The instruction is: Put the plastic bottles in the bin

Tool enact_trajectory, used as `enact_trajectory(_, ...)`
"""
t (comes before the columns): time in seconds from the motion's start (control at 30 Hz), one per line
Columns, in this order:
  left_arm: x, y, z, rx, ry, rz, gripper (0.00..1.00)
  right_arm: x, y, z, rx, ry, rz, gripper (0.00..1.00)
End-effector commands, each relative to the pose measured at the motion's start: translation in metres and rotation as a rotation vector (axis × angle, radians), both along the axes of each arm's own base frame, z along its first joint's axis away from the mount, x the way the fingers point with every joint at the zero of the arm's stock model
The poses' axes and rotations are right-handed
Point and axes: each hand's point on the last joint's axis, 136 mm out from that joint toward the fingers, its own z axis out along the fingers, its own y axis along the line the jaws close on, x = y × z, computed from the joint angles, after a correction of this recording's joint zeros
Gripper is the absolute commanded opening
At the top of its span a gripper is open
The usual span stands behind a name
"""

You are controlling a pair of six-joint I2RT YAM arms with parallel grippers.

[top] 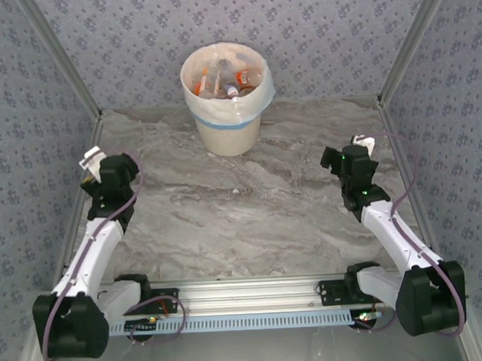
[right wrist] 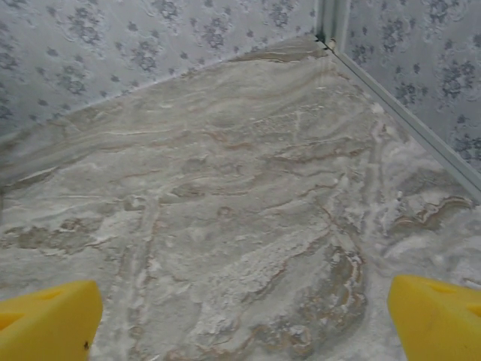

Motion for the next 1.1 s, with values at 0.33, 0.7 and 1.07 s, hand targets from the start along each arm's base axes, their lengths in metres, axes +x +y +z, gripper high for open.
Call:
enact_trajectory(0.33, 0.061, -0.034, -0.073, 0.079, 0.012, -0.386, 1.00, 0.017, 0.001, -0.051, -0.106, 0.048, 0.144, 1.00)
enact_trajectory(0.7, 0.079, -0.068, -0.092, 0.110, 0.063, -0.568, 0.99, 0.020, 0.017, -0.076, -0.200, -0.020, 0.296, 1.00)
enact_trajectory(1.07, 0.070, -0.060, -0.096, 0.145, 0.013, -0.502, 0.99, 0.011, 0.019, -0.069, -0.258, -0.117, 0.328, 1.00)
